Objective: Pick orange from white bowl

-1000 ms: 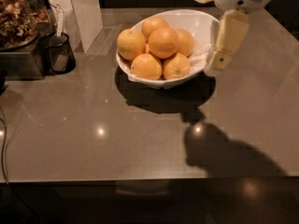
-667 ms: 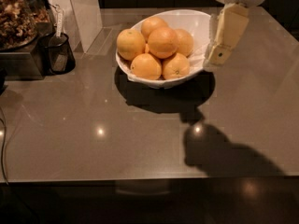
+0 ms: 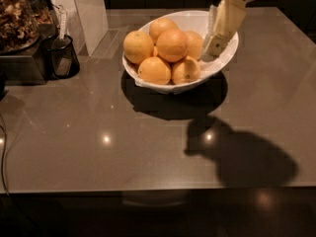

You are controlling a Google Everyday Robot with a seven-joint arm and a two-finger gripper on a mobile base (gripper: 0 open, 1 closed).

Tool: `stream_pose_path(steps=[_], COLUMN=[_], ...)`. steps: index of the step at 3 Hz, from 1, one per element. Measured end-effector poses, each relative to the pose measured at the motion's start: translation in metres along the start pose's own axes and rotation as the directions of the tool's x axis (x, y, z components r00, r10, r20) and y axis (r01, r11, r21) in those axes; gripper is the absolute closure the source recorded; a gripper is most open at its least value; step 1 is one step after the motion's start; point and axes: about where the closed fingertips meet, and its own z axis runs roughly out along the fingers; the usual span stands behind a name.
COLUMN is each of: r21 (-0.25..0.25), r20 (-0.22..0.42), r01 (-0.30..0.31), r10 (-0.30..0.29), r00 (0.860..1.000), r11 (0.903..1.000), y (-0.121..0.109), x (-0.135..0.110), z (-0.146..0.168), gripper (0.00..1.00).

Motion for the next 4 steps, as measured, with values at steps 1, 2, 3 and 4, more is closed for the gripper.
stream_pose_path(steps=[1, 2, 3, 4], r21=[-0.013, -0.051, -0.098, -0.098], r20=[0.053, 0.078, 0.090, 0.091], r01=[-0.004, -0.026, -0.036, -0.037], r10=[0.005, 0.030, 0.044, 0.046], r00=[0.999, 0.997, 0.995, 0.995], r11=[0.9999, 0.9984, 0.9946, 0.9945], y=[-0.029, -0.044, -0.052, -0.053], x=[-0.011, -0.013, -0.017, -0.017], z=[0.022, 0.049, 0.079, 0.081], gripper=[0.00, 0.00, 0.00, 0.00])
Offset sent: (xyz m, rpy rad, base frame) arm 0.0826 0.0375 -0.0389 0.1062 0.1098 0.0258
